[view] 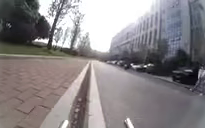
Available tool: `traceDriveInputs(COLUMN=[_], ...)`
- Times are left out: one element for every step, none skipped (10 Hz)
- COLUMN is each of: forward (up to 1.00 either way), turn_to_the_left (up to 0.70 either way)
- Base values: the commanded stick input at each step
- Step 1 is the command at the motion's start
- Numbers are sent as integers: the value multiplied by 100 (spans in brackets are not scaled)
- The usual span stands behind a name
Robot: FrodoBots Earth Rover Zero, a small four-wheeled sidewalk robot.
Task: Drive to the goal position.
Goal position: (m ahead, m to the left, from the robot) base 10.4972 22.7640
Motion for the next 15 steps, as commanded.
traceDriveInputs(forward=[70, 70, 70, 70, 70, 70, 70, 56, 0, -22, -45, -45, -70, -42, 0], turn_to_the_left=[-14, -14, -14, -14, -14, -14, -14, -16, -19, 0, 0, 0, 13, 36, 42])
